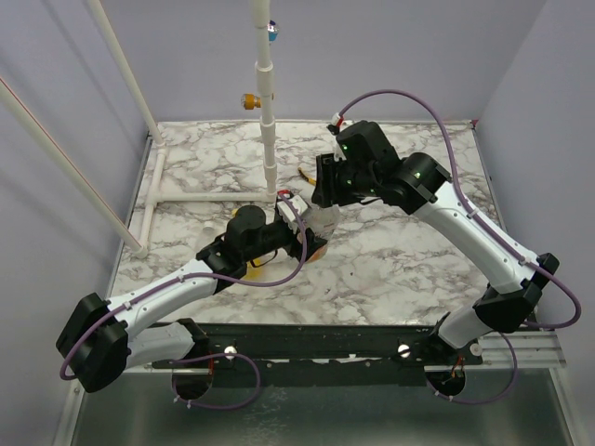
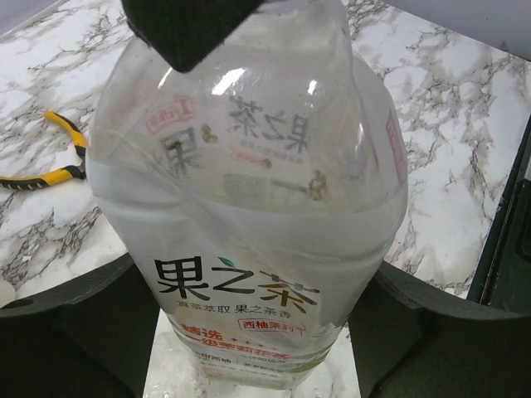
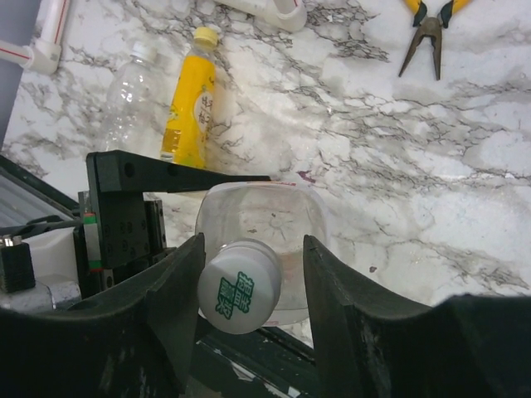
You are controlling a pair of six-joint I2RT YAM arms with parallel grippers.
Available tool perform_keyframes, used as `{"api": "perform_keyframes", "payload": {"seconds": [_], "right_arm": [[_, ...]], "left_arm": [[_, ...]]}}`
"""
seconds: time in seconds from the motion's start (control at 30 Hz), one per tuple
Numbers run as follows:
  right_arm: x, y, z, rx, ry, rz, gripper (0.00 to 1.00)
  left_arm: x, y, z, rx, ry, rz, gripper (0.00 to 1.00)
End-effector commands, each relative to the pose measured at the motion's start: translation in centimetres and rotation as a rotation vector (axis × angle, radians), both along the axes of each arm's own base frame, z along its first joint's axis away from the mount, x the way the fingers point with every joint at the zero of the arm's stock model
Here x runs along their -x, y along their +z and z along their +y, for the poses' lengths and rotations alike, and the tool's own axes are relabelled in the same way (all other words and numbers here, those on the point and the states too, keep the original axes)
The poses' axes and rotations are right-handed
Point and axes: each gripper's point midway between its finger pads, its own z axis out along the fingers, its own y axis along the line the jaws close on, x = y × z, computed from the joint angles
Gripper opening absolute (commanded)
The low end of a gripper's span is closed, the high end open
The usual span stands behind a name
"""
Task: Screw on the bottle caps
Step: Screw the bottle cap onto the plastic bottle.
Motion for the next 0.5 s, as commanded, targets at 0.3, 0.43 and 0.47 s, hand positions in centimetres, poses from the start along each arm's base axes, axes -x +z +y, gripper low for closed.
{"api": "perform_keyframes", "payload": {"seconds": [0.3,0.43,0.47], "right_arm": [[-0.1,2.8,-0.2,-0.077,-0.004,-0.101,0.87],[0.0,4.7,-0.3,-0.140,0.022,-0.191,0.91],[0.1,5.3,-0.2,-0.160,0.037,-0.217,0.92]], "left_arm": [[0.5,3.5,-0.9,0.078,-0.057,-0.063,0.00],[1.1,3.3,-1.1,0.089,-0.071,-0.027,0.00],[1.1,3.3,-1.1,0.090,-0.075,-0.023,0.00]]}}
